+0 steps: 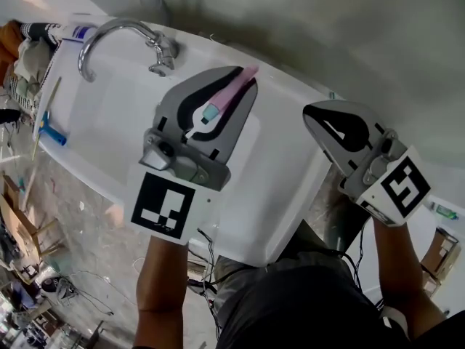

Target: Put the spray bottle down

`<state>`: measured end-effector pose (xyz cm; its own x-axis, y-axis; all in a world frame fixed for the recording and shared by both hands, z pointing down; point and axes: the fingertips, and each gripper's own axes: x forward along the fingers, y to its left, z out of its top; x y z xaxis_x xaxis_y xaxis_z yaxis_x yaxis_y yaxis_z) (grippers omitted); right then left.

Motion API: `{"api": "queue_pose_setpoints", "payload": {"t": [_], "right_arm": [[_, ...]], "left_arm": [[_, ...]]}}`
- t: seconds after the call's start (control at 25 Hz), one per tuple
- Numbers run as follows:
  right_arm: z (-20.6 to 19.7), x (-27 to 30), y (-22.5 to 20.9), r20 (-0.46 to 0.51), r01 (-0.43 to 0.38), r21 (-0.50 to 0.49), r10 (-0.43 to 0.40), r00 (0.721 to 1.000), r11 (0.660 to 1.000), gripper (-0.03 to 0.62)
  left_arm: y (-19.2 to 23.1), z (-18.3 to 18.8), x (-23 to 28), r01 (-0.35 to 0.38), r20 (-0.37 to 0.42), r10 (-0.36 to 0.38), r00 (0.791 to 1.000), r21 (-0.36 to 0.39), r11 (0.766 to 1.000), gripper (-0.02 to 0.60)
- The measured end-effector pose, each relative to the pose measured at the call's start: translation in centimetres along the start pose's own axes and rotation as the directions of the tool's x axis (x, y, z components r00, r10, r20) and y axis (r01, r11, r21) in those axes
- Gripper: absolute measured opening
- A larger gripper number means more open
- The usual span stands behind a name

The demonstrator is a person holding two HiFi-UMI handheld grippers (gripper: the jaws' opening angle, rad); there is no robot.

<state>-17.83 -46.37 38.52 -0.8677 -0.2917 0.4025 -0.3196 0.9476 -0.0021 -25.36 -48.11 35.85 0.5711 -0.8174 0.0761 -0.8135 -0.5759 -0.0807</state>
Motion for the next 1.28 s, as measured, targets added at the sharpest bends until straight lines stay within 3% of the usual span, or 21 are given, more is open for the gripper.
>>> {"api": "queue_pose_setpoints", "payload": {"t": [0.84,1.28], "right_arm": [[-3.9,1.8,-1.4,-0.077,0.059,0.076,-0.054,0.996,0.995,0.009],[-4.6,2.2,-1.3,-0.104,0.081,0.099,-0.07,0.992,0.992,0.009]], "left_arm": [[3.1,-5.6,2.9,0.01,0.025,-0.007,1.0,-0.091,0.996,0.06],[3.4,-5.5,3.2,0.047,0.112,-0.04,0.993,-0.056,0.997,0.06]]}}
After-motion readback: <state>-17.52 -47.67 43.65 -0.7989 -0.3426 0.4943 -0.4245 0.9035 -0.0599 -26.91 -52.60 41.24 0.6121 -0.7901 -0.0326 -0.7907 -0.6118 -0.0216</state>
